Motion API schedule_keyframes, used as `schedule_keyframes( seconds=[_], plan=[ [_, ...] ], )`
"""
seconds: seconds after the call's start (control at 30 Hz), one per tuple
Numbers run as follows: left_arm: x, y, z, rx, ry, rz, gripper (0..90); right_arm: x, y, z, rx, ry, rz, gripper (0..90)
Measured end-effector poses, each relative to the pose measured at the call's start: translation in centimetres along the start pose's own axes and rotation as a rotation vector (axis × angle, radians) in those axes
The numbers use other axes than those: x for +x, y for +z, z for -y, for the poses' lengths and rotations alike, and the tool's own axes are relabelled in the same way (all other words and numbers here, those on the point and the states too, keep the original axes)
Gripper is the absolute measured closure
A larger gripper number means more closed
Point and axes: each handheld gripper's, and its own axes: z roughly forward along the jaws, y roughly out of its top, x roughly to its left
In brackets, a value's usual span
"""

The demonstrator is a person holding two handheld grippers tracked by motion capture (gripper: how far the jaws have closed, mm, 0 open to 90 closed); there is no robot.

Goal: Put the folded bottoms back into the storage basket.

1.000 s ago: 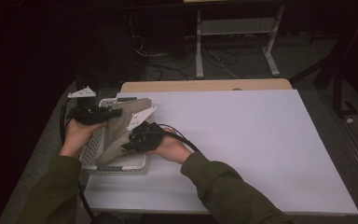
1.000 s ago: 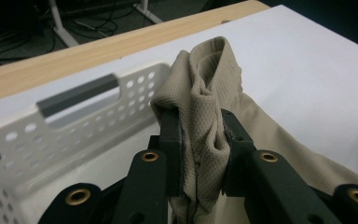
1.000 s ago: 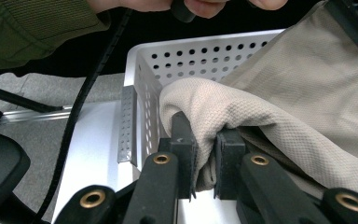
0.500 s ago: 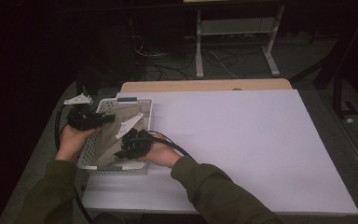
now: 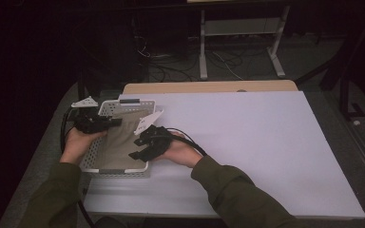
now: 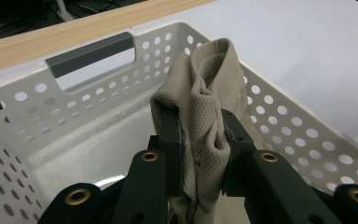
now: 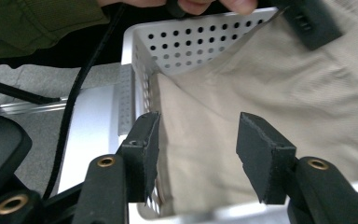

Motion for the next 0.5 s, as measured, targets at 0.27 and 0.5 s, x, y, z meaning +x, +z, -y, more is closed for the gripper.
schedule_keyframes(
  seconds=[0.27,0.5],
  plan=[
    [0.6,1.6,-0.6,0.036,-0.013,-0.037,73.6,-1.1,-2.2,0.8,-0.023,0.027,0.061,41.9],
    [1.6,3.8,-1.0,0.104,-0.062,-0.119,72.3,-2.1,-3.4,1.8,-0.034,0.064,0.092,39.4]
  ],
)
